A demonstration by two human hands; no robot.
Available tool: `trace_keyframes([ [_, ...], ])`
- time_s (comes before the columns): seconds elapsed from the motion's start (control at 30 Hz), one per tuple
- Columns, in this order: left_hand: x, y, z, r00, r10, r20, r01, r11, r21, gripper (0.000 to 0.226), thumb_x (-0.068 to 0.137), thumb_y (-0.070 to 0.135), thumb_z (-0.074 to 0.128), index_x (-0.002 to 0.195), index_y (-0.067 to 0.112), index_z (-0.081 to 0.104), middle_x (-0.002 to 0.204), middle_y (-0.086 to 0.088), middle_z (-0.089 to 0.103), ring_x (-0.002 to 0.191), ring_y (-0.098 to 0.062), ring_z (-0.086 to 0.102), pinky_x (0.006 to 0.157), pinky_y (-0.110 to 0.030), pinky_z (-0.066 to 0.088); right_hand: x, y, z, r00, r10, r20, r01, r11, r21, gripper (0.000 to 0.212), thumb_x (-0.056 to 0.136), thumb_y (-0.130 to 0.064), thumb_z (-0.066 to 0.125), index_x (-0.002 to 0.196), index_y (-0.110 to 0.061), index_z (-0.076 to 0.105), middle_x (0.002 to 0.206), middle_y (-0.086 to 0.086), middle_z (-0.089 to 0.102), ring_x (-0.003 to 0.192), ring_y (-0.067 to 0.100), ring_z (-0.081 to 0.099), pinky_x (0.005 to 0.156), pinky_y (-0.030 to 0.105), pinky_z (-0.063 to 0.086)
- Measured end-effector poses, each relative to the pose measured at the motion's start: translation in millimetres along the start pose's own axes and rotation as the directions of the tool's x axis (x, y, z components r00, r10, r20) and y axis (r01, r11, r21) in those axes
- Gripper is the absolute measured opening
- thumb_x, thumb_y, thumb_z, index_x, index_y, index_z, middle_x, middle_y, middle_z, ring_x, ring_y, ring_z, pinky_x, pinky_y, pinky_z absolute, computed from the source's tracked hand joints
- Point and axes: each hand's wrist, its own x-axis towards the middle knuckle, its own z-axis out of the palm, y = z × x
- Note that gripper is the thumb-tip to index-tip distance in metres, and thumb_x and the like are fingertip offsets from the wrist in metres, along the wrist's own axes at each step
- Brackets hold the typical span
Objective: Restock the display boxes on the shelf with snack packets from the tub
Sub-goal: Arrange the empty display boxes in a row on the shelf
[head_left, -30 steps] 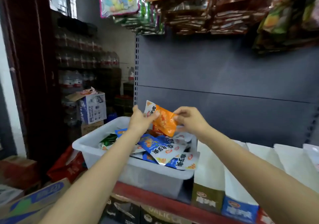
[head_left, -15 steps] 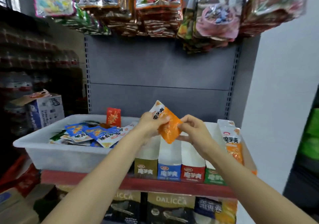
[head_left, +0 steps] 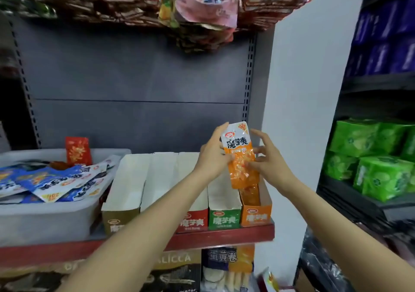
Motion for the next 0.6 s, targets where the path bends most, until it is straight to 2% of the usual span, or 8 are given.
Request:
trace_keyframes([
  [0.07,8.1,-0.9,11.3,1.000,-0.013,-0.008,0.013,1.000,-0.016,0.080,0.084,0.003,0.067,0.145,0.033,0.025,0.117,-0.003,0.059,0.083,-0.007,0.057,0.054,-0.014,0.051,4.0,10.7,-5.6,0.998,0.046,-0.041,-0.046,0.999,-0.008,0.078,0.083,0.003,0.065,0.142,-0.032,0.027,0.098,-0.002,0.058,0.093,0.023,0.064,0.077,0.042,0.057],
  [0.13,16.2,-1.6,20.0,1.000,-0.014,-0.021,0.013,1.000,-0.017,0.077,0.085,0.005,0.066,0.144,0.033,0.027,0.121,-0.006,0.060,0.085,-0.009,0.058,0.053,-0.014,0.051,8.2,18.4,-9.6,0.994,0.067,-0.084,-0.069,0.997,-0.024,0.074,0.083,0.000,0.066,0.141,-0.028,0.030,0.098,-0.003,0.058,0.095,0.023,0.063,0.074,0.037,0.057],
  [0.23,25.6,-2.4,28.7,1.000,0.018,-0.001,-0.018,1.000,0.024,0.072,0.086,0.006,0.065,0.143,0.030,0.029,0.127,-0.007,0.057,0.096,-0.014,0.059,0.049,-0.010,0.047,13.3,24.8,-13.7,0.991,0.064,-0.114,-0.077,0.991,-0.113,0.056,0.085,-0.006,0.066,0.133,-0.021,0.042,0.109,0.002,0.059,0.094,0.021,0.062,0.065,0.025,0.054],
  [0.33,29.3,-5.1,33.6,0.999,0.049,-0.010,-0.048,0.996,0.077,0.068,0.087,0.009,0.064,0.143,0.026,0.029,0.127,-0.008,0.057,0.106,-0.021,0.060,0.053,-0.010,0.046,15.9,29.4,-16.3,0.988,0.087,-0.128,-0.107,0.981,-0.160,0.041,0.085,-0.012,0.067,0.123,-0.015,0.050,0.110,0.005,0.063,0.093,0.021,0.063,0.070,0.027,0.053],
  [0.47,33.9,-12.4,31.7,0.997,0.066,-0.032,-0.062,0.992,0.106,0.066,0.086,0.007,0.065,0.141,0.024,0.033,0.125,-0.008,0.058,0.101,-0.019,0.062,0.056,-0.012,0.048,18.6,33.7,-16.5,0.988,0.116,-0.101,-0.131,0.979,-0.157,0.018,0.087,-0.016,0.065,0.104,-0.011,0.059,0.103,0.003,0.065,0.096,0.020,0.063,0.071,0.022,0.049],
  [0.53,35.6,-14.8,30.1,0.997,0.074,-0.012,-0.072,0.987,0.141,0.066,0.085,0.005,0.066,0.139,0.024,0.034,0.123,-0.008,0.058,0.095,-0.016,0.061,0.053,-0.011,0.049,20.1,36.7,-16.5,0.987,0.139,-0.084,-0.153,0.971,-0.184,0.023,0.088,-0.015,0.064,0.110,-0.011,0.059,0.109,0.002,0.062,0.101,0.019,0.059,0.079,0.027,0.048],
  [0.6,36.0,-17.9,31.4,0.997,0.080,0.023,-0.083,0.977,0.198,0.064,0.085,0.004,0.065,0.138,0.023,0.035,0.123,-0.008,0.058,0.099,-0.017,0.061,0.055,-0.013,0.049,20.3,39.7,-16.6,0.979,0.198,-0.039,-0.201,0.962,-0.182,0.038,0.088,-0.012,0.064,0.124,-0.014,0.051,0.116,0.003,0.057,0.104,0.019,0.054,0.084,0.033,0.050],
])
